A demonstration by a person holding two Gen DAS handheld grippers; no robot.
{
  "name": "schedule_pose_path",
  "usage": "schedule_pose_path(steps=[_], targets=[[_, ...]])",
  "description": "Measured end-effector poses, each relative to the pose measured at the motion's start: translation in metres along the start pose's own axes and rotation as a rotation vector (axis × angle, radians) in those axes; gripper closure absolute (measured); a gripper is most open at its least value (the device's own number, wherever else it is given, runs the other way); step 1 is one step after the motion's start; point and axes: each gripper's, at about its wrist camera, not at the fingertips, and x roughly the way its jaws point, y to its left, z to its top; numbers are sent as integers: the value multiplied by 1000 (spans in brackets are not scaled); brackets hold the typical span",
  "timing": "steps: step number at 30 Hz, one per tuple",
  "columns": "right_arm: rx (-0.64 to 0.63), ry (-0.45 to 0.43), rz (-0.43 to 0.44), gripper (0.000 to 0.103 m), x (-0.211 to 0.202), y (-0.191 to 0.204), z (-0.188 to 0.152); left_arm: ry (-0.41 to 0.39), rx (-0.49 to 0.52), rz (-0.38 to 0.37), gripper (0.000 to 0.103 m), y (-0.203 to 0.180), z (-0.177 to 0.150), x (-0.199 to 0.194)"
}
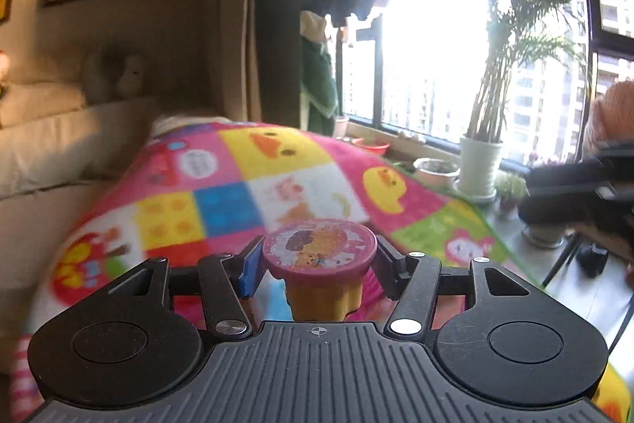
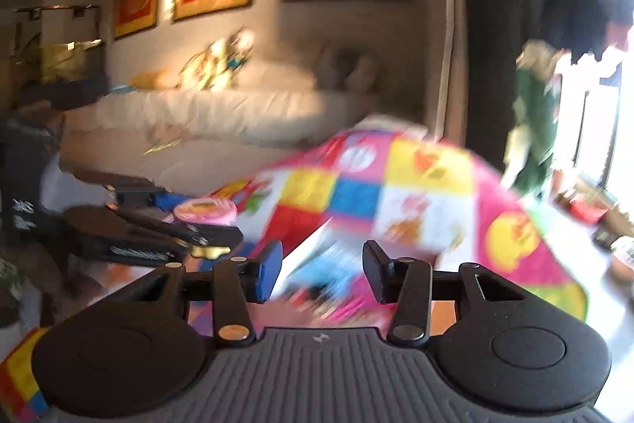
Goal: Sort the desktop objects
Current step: 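Carry orange cup with right while left drops cupcake toy into pink box, then lower orange cup toy into pink box and open right gripper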
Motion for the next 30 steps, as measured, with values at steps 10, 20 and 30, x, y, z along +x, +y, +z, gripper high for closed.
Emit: schedule_pose_path(steps=[10,20,30], targets=[[95,95,-56,52,17,-42,-37,160,-101,48,15,24,-58,21],[511,286,-199,24,18,-120,-183,239,-218,40,7,43,-122,-30],[399,247,-85,22,-11,-64,-179,332,-226,-8,5,22,-135,-33]])
